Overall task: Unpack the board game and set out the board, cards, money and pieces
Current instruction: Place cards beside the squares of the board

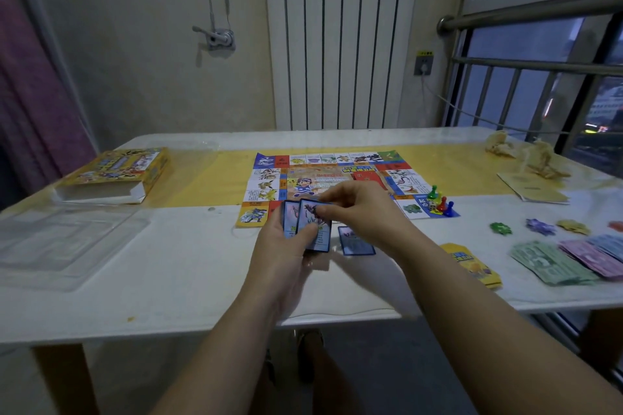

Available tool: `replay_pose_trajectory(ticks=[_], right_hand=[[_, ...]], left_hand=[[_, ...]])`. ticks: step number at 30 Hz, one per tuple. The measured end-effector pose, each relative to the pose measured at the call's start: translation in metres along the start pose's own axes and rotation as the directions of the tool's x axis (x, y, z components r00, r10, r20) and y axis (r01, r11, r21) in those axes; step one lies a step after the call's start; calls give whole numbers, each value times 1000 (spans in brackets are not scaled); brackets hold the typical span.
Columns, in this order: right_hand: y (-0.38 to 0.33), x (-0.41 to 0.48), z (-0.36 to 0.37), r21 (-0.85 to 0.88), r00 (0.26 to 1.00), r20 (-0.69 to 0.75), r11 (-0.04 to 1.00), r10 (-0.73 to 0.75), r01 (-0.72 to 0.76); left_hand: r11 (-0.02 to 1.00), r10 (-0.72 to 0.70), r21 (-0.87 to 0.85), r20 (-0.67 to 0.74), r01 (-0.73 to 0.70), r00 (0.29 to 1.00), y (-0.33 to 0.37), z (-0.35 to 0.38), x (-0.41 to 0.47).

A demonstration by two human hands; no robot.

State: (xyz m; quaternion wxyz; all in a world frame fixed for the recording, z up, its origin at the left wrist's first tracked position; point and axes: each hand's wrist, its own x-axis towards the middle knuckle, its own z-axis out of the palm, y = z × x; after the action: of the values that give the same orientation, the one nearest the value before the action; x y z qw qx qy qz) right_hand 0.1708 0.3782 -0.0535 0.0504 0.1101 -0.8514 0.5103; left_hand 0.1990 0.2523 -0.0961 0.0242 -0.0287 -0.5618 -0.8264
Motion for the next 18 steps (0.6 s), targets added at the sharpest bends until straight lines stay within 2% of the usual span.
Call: replay_pose_trajectory(ticks=[4, 7, 13, 16, 17, 18], right_hand=[[7, 7, -2, -36, 998, -25, 997, 61, -62], [17, 10, 3, -224, 996, 17, 971, 92, -86], [31, 11, 14, -603, 996, -79, 795, 29, -71], [27, 4, 8, -612, 989, -145, 789, -43, -56], [26, -1, 6, -622, 990, -134, 782, -50, -45], [26, -6, 3, -652, 994, -103, 757, -44, -34]], left_hand=[[994, 112, 34, -238, -107, 965, -1, -2, 4], [991, 129, 28, -382, -128, 915, 2, -7, 8], [986, 147, 131, -345, -107, 927, 5, 1, 1], [992, 105, 101, -282, -79, 954, 6, 2, 1], [990, 101, 125, -248, -72, 963, 5, 2, 1], [971, 132, 226, -209, -83, 969, 4, 1, 0]])
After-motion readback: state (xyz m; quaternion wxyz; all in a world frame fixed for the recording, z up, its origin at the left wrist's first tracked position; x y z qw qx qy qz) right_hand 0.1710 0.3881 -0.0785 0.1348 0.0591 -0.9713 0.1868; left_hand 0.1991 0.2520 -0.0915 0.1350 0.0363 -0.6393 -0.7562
